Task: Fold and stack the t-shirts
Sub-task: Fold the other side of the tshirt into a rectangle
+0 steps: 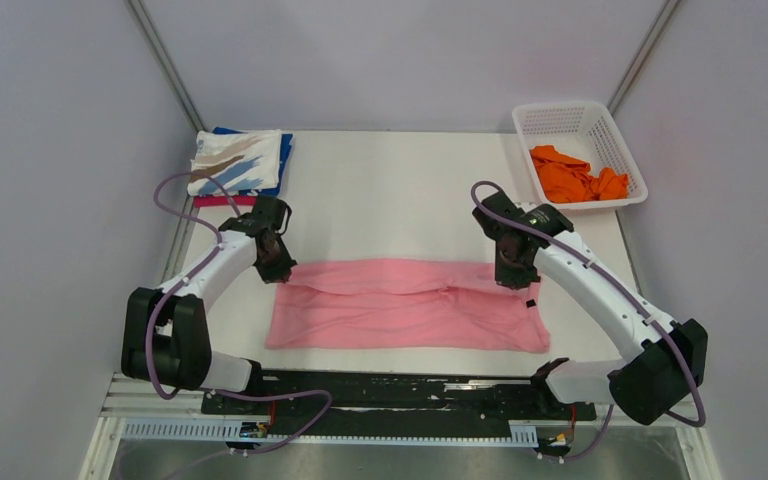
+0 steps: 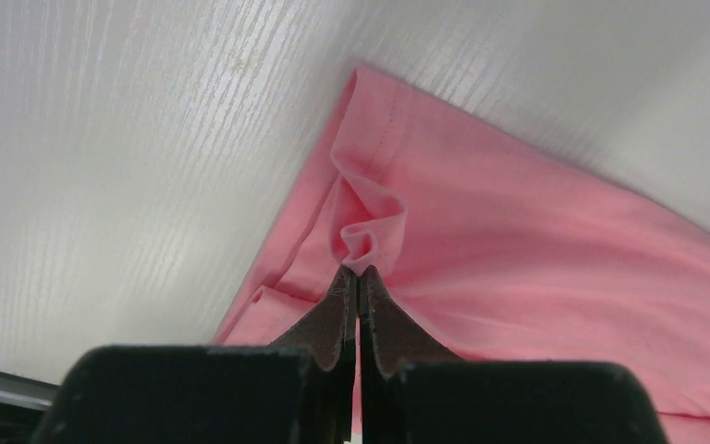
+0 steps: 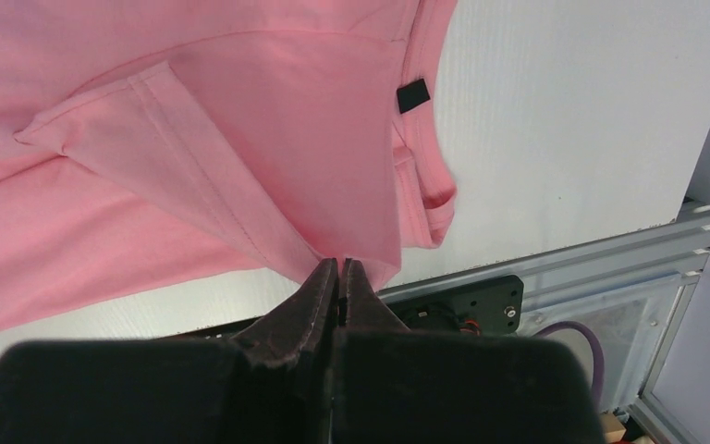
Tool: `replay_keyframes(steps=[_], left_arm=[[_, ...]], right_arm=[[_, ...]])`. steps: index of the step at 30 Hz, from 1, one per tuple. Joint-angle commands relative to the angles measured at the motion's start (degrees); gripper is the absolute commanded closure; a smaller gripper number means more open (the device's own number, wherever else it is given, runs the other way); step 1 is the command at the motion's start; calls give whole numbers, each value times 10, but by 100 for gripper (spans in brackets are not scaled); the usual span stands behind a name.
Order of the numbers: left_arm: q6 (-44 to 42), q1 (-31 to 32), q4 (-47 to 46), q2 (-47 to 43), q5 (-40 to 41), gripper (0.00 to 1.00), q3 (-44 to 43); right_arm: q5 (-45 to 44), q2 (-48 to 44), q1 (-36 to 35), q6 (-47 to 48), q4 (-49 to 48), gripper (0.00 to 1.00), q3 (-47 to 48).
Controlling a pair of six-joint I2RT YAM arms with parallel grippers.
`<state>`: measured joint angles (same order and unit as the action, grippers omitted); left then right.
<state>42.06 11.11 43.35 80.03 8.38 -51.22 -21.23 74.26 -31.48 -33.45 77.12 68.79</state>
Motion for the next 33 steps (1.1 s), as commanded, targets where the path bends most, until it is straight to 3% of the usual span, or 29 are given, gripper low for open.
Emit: replay_keyframes(steps=[1, 14, 26, 33], left_arm=[[-8, -2, -7, -26, 12, 100, -21], [-20, -15, 43, -45, 26, 100, -32], [-34, -20, 4, -43, -2, 100, 11], [-8, -20, 11, -30, 34, 85, 22]], right_arm=[[-18, -5, -3, -19, 11, 100, 21], [-11, -13, -3, -49, 19, 100, -8], [12, 20, -3, -50, 10, 100, -31], [95, 32, -12, -74, 9, 100, -89]])
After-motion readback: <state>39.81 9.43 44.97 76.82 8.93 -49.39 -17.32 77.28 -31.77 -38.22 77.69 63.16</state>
